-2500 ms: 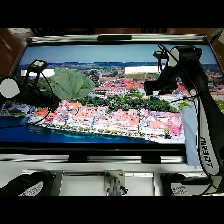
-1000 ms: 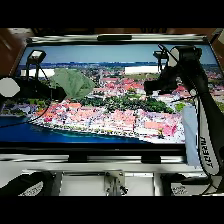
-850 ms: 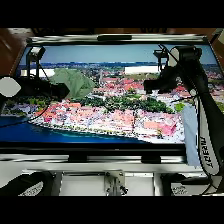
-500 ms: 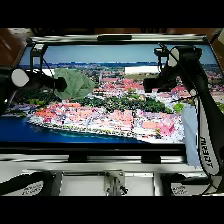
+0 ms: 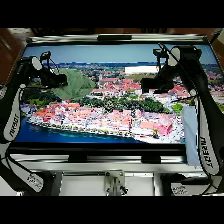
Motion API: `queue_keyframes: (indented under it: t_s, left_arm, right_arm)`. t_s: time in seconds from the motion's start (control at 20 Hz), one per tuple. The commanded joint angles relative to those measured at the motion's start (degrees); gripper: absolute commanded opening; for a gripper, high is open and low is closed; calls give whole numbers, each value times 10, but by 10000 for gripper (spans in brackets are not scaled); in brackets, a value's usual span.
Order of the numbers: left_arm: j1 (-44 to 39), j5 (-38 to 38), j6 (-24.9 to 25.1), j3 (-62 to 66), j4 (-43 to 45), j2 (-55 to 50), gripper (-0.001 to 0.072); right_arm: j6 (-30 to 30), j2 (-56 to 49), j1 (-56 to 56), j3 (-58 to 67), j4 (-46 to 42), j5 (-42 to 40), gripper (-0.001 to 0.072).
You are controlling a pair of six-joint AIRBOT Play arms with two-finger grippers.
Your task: Fold the shirts.
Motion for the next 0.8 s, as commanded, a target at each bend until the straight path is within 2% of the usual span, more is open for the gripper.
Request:
queue_keyframes:
  t_s: [0.0, 0.1, 0.25, 0.35, 0.45, 0.5, 0.6, 0.7, 0.75]
  left_arm:
    - [9, 0, -9, 18, -37, -47, 376]
    - [10, -3, -9, 18, -44, -46, 41]
    - [10, -21, -3, 55, -123, -16, 35]
    - [-20, -14, 64, 104, -172, 45, 34]
    - [-68, -5, 117, 154, -170, 135, 34]
    - [-99, 20, 127, 159, -170, 200, 34]
    - [-156, 68, 127, 143, -155, 320, 34]
    - [-205, 70, 121, 112, -115, 410, 34]
    - [-225, 59, 93, 91, -94, 443, 34]
  right_arm:
    - [-1, 0, 0, 1, 7, 1, 624]
    - [-1, 0, 0, 1, 6, 0, 624]
    - [-2, 0, 0, 1, -16, -13, 624]
    - [-10, 0, 0, 1, -52, -18, 624]
    - [-4, 10, 0, 1, -74, 8, 624]
    - [0, 28, 0, 1, -74, 17, 624]
    - [0, 83, 0, 1, -78, 9, 624]
    - [0, 152, 0, 1, -119, -3, 624]
    - [0, 186, 0, 1, -134, -3, 624]
